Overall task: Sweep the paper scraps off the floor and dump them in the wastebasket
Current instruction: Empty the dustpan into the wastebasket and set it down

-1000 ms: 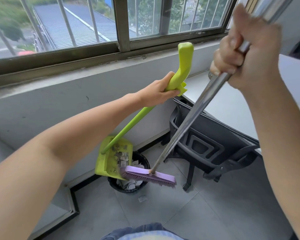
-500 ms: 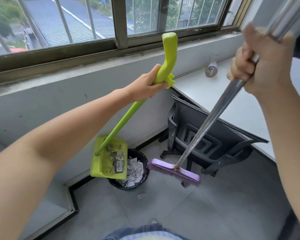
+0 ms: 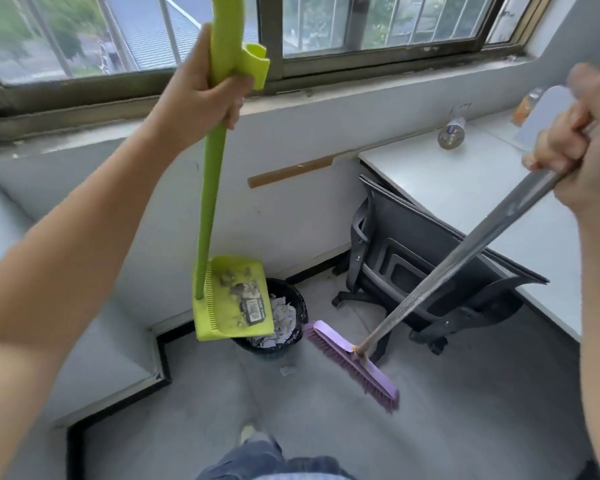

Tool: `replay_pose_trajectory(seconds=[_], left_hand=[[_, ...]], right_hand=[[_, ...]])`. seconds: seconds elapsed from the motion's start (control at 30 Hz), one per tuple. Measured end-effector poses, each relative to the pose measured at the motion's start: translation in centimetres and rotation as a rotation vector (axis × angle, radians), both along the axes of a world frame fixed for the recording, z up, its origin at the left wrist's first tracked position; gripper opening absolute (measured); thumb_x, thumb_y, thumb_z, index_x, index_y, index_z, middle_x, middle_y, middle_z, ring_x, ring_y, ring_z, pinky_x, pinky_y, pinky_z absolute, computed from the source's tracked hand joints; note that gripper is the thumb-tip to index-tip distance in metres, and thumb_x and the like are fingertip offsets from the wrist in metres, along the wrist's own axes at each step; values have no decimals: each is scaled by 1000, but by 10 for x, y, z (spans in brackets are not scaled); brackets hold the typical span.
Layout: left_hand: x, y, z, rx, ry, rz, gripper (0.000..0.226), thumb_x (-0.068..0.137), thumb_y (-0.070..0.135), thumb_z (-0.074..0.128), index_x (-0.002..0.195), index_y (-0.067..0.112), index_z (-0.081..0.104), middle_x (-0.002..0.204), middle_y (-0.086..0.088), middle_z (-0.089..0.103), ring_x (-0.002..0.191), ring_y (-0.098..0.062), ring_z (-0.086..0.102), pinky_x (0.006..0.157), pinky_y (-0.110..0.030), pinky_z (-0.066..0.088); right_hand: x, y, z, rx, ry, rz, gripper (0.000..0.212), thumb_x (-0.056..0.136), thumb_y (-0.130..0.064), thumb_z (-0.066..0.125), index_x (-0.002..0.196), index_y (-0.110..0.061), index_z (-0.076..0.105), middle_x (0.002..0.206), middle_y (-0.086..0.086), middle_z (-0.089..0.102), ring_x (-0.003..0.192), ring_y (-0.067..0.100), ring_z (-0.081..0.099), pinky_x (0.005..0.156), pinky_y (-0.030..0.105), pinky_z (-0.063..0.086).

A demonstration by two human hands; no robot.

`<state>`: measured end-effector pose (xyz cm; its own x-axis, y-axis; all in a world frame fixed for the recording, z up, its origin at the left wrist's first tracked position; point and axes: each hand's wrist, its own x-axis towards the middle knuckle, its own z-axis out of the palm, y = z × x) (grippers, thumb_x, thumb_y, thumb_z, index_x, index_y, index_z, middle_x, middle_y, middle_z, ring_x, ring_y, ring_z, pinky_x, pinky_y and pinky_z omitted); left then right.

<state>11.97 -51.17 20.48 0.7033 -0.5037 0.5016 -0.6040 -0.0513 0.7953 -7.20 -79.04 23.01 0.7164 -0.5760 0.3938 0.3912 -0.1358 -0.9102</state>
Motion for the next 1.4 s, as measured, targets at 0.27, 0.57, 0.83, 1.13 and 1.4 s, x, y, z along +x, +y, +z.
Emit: replay_pose_trajectory(seconds=[0.27,0.57,0.83,1.13,1.4], left_hand=[[-58,105,-33,-218,217,448,23,89,-4,26,79,14,37,46,15,50,41,-2,52,49,-16,50],[-168,167,-126,-283,326,910,33,70,-5,55,80,26,53,68,22,66,65,8,62,69,-13,50],[-193,187,-241,107,724,1142,37,80,-10,61,68,21,46,74,-9,53,84,-21,52,72,-32,41],[-209,187,-310,165,826,1023,20,82,-3,66,74,12,54,86,-13,60,81,-20,53,77,-31,38],[-203,164,-341,280,830,863,15,87,6,63,97,-5,64,86,-10,59,86,-19,54,76,-26,34]], right_hand=[[-10,4,-81,-135,106,70,37,85,-11,58,52,-12,42,28,-9,39,24,5,35,33,19,37],[-14,29,-198,-193,207,132,48,79,-36,57,46,-9,36,36,-12,48,32,5,44,41,26,40],[-18,50,-235,-418,606,239,40,87,-22,61,68,13,57,59,6,58,61,12,55,69,27,41],[-28,84,-230,-557,981,248,35,84,-31,62,67,-1,59,69,13,61,82,36,60,80,40,48],[-45,123,-230,-587,922,240,42,85,-32,61,77,9,58,66,16,59,77,33,57,78,39,47]])
